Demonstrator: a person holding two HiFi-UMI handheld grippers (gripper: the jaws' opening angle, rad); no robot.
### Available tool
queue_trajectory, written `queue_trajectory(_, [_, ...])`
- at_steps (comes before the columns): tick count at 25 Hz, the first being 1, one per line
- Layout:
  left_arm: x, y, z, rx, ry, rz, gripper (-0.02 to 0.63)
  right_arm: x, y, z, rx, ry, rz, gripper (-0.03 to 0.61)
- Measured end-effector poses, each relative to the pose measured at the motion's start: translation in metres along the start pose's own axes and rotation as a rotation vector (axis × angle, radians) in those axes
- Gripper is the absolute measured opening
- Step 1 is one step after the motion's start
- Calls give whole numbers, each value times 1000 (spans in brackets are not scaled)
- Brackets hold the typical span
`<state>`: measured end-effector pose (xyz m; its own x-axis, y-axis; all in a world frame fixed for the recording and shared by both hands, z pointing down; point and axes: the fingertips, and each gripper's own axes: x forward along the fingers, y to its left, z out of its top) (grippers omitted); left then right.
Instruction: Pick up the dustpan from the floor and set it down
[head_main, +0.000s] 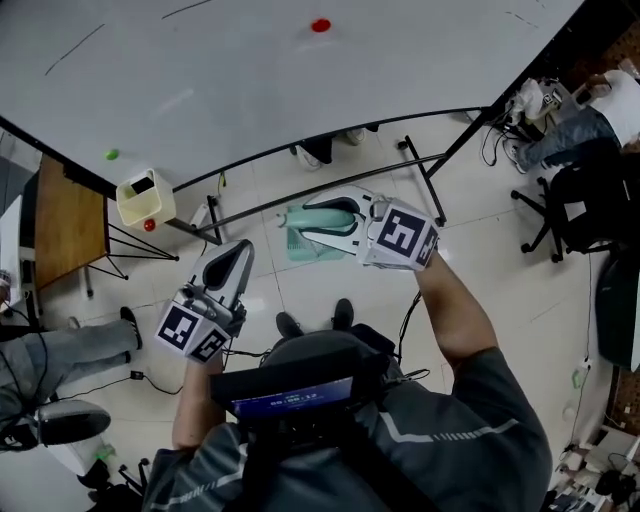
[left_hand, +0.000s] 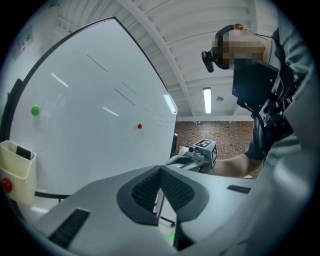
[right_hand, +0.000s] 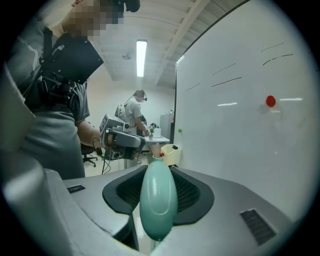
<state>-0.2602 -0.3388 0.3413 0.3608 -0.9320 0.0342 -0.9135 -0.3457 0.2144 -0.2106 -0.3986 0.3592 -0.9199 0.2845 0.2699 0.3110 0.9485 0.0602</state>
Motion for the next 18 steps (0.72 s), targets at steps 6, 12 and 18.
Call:
queue_trajectory(6, [0,14,-2,-7,0,-8,26,7,-9,0,2,5,-13,160])
queue_trajectory(12, [1,31,-3,-21,-3,-14,26,21,-14,-3,12,13,-4,160])
queue_trajectory(18, [8,47,-31,-64,34,-6,26,32,-21,-38,43,48,9,160])
